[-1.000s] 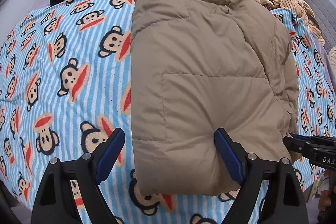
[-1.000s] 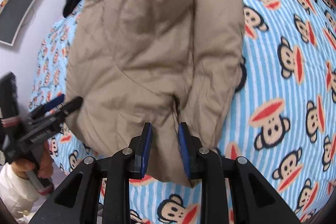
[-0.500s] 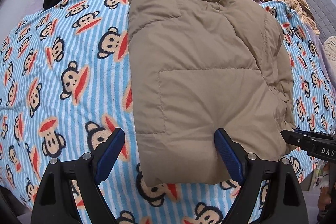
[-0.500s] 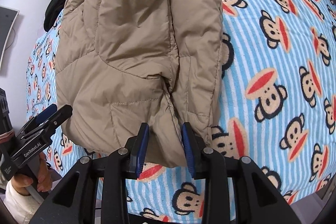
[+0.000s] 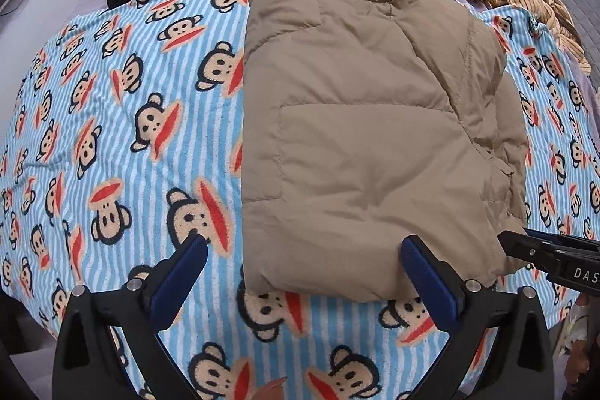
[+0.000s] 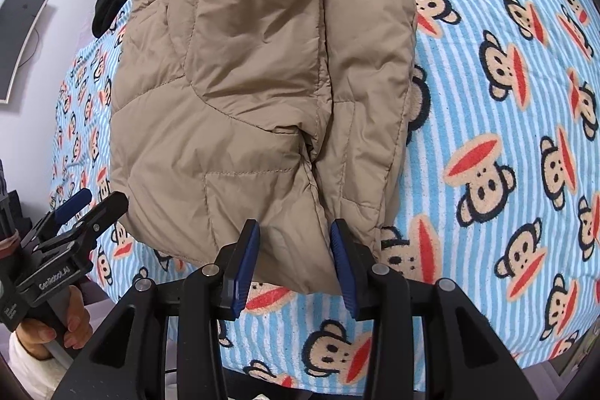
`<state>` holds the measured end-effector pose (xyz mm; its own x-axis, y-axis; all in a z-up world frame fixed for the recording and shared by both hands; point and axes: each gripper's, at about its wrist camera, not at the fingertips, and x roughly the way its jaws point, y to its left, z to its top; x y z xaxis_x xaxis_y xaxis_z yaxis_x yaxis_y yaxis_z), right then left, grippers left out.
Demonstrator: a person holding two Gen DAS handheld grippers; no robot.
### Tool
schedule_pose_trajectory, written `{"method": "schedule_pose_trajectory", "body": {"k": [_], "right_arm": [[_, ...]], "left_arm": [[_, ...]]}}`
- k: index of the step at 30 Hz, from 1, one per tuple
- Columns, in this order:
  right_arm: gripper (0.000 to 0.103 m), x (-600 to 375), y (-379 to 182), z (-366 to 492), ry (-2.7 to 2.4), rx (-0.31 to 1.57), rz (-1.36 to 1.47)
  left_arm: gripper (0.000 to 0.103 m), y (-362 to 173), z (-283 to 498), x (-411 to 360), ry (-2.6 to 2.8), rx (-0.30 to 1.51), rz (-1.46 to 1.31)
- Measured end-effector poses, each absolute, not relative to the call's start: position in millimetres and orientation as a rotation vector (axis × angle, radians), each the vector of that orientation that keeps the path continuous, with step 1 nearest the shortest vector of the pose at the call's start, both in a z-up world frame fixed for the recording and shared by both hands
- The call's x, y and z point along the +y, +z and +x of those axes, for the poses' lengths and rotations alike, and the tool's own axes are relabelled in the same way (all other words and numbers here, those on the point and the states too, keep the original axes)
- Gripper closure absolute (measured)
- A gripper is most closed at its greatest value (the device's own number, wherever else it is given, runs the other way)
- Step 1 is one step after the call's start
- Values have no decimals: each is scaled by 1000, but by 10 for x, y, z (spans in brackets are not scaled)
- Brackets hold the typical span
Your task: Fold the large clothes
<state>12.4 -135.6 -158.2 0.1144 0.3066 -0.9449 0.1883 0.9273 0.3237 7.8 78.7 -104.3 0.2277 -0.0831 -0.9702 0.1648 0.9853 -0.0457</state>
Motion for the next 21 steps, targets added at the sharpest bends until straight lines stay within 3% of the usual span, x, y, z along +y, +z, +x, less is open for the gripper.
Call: {"method": "schedule_pose_trajectory", "body": {"k": [5,12,14,16,21], "right_arm": [[60,-1440,-1692,121,84,1507,392],[60,-1568,-1583,22,114,1495,407],[56,-1608,-1485,-26,122,1480,404],[44,-1685,-1363,-92,126,1460,404],[39,-1790,-1087,-271,158,1417,388]], "left_arm": [[0,-1178,-8,782,-121,1407,61],[0,-961,-207,760,-85,1367,90],[0,-851,-269,741,-71,1347,96],[0,-723,-347,725,-56,1312,88],[0,-491,-480,737,-30,1294,32]]}}
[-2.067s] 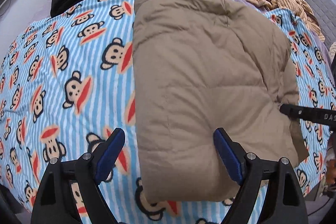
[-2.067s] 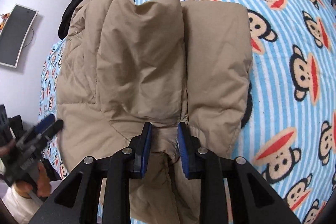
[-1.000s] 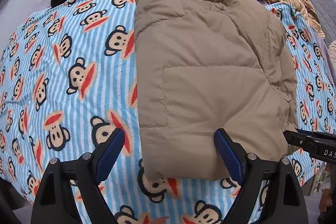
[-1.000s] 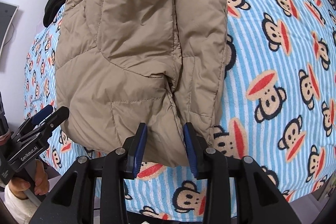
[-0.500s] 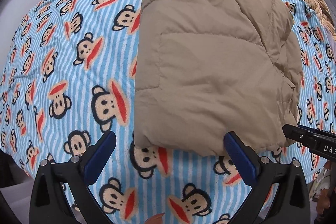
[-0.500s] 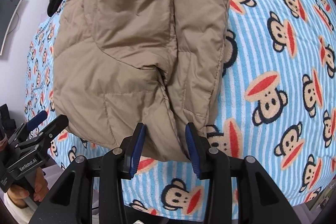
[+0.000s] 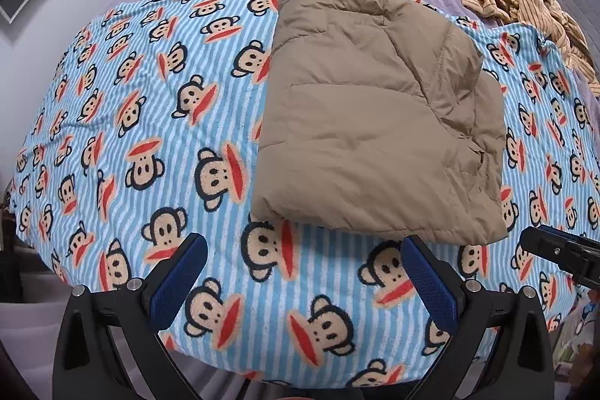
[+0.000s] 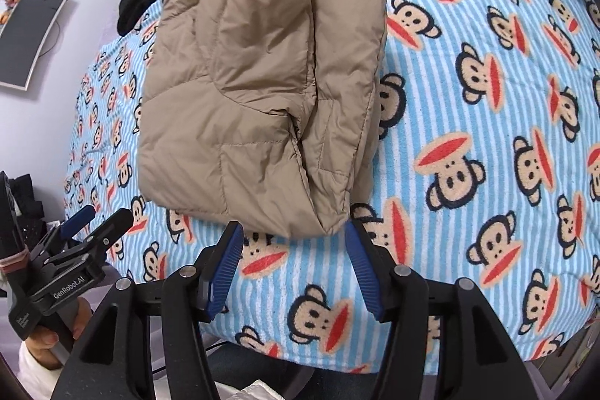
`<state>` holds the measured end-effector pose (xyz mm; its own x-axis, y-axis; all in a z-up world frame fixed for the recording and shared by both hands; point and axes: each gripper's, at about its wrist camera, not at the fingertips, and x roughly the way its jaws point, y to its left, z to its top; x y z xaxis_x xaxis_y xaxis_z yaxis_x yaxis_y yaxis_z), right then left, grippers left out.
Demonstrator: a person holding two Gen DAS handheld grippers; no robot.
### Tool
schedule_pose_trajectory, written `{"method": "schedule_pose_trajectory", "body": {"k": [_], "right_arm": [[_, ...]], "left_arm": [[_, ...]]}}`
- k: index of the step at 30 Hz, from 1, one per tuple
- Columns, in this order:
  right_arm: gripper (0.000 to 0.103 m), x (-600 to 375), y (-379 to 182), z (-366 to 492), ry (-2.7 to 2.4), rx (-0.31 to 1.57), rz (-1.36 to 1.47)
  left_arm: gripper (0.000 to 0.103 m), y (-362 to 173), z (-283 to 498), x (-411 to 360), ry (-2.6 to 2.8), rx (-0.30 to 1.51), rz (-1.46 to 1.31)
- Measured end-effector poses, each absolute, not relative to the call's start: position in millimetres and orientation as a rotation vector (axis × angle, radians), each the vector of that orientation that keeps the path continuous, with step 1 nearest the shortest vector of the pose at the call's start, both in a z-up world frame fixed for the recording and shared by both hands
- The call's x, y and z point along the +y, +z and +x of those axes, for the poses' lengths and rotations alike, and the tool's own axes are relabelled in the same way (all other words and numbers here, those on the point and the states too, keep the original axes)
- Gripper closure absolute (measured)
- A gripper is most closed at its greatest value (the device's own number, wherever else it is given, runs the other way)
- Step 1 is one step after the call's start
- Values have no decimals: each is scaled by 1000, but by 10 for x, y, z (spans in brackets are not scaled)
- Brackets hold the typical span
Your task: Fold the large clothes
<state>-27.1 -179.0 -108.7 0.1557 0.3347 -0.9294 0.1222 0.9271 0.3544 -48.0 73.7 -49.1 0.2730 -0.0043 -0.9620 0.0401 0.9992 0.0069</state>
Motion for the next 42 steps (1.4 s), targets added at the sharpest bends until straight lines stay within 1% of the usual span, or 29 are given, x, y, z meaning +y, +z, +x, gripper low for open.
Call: {"method": "schedule_pose_trajectory", "body": {"k": [2,4,8,10,12,15,16,21,24,29,42], "right_arm": [[34,-1816,-992,-330,163,1403,373],[25,-1794,-907,-365,174,1385,366],[22,-1757,-726,-423,158,1347,305],[16,-1720,-640,-456,147,1323,281],[16,-1696,-538,-489,138,1294,273],[11,-1671,-333,-504,122,1232,252],[0,-1661,-265,-507,115,1209,246],[0,-1467,36,-465,74,1094,181],[0,-1318,167,-406,44,1062,165],[0,-1171,321,-343,-22,1054,206],[0,-1028,401,-282,-93,1054,198]], "left_arm": [[0,-385,-568,713,-9,1270,37],[0,-269,-647,702,9,1245,35],[0,-78,-740,700,36,1220,23],[0,34,-766,688,33,1203,27],[0,169,-784,679,13,1177,26],[0,361,-769,670,1,1129,54],[0,419,-754,675,-1,1114,67],[0,617,-622,795,-20,1076,89],[0,697,-533,908,-28,1067,113],[0,780,-405,1035,-50,1047,128],[0,852,-292,1237,-34,1034,103]]}}
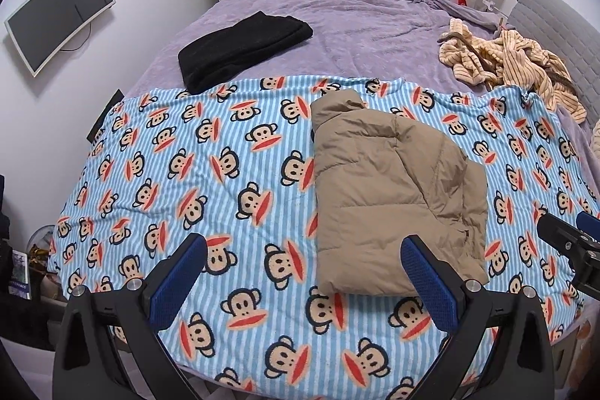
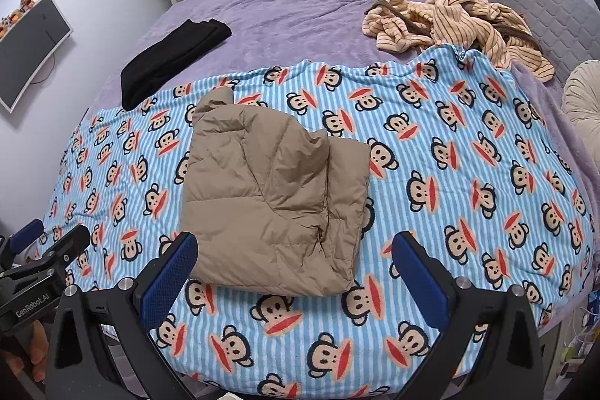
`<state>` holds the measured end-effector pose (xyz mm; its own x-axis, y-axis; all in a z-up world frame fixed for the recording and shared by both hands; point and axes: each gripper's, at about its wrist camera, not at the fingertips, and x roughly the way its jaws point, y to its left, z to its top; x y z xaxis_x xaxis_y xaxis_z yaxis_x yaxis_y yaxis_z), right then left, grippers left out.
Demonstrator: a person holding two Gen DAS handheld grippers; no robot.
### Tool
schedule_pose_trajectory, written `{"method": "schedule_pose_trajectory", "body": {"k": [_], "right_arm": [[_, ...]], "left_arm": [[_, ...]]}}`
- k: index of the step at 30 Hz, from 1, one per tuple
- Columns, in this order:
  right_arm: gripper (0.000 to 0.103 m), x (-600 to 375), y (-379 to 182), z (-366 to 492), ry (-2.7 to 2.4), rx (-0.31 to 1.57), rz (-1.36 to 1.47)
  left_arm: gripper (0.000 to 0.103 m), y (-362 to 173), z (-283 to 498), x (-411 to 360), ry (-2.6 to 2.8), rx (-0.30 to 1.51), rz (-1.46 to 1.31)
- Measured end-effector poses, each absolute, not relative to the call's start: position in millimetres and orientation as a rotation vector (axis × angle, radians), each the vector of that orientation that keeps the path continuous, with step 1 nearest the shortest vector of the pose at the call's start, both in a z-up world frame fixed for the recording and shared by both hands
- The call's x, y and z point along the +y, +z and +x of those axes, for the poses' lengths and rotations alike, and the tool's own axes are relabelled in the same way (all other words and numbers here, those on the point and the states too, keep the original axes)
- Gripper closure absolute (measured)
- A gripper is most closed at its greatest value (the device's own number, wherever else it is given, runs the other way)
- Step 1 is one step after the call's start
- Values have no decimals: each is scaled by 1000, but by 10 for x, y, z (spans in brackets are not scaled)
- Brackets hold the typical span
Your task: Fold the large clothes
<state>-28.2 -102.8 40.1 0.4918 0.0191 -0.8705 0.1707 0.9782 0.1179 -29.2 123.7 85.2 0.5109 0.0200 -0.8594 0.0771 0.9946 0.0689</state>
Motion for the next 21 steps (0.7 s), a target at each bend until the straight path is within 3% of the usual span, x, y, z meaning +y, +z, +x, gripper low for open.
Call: {"method": "schedule_pose_trajectory", "body": {"k": [21], "right_arm": [[0,-956,433,-260,-99,1053,195]], "left_arm": [[0,850,-272,1280,-25,1038,93]]}}
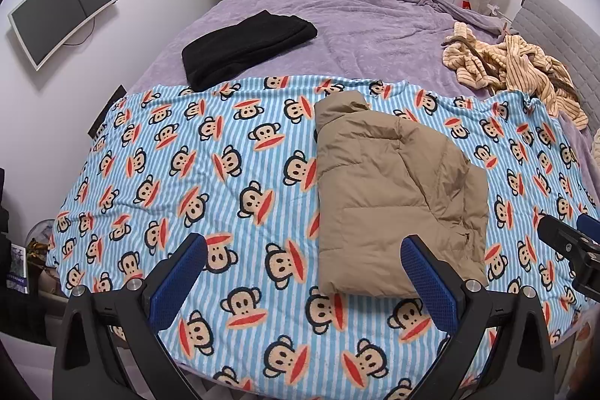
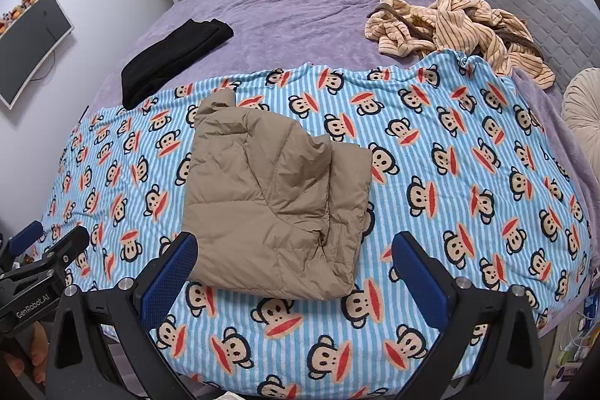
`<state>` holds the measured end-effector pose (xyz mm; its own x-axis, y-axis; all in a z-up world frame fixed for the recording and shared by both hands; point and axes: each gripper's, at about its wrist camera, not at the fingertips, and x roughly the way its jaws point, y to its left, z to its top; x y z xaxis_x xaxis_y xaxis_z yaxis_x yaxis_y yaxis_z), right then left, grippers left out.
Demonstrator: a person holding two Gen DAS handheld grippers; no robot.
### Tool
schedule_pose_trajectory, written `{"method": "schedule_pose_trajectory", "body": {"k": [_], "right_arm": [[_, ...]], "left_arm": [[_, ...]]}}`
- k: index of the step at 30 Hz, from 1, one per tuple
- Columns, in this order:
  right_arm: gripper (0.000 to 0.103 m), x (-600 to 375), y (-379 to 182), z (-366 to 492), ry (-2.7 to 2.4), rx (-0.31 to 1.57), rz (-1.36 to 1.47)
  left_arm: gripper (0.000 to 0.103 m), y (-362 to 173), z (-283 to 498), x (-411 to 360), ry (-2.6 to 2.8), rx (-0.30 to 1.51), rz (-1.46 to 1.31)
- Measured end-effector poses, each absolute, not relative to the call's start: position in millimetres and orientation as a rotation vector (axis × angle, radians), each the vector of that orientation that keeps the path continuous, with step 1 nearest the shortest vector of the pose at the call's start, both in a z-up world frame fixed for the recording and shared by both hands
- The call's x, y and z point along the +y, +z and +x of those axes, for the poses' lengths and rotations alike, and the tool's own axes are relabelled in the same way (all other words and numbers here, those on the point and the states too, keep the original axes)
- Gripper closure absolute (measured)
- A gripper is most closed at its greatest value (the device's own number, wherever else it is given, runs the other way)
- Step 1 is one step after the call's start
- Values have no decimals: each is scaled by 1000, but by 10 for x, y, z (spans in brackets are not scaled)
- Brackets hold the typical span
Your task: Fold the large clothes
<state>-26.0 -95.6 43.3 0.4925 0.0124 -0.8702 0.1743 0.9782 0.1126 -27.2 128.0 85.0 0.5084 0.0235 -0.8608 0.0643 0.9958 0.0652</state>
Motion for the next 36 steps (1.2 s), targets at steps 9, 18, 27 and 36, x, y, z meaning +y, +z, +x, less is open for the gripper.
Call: {"method": "schedule_pose_trajectory", "body": {"k": [9,18,27,36], "right_arm": [[0,-947,441,-258,-101,1052,194],[0,-949,442,-242,-100,1056,193],[0,-945,437,-244,-97,1057,192],[0,-930,434,-255,-101,1058,194]], "left_arm": [[0,853,-275,1284,-24,1039,91],[0,849,-275,1287,-24,1040,90],[0,845,-275,1292,-25,1041,89],[0,842,-289,1284,-24,1042,88]]}}
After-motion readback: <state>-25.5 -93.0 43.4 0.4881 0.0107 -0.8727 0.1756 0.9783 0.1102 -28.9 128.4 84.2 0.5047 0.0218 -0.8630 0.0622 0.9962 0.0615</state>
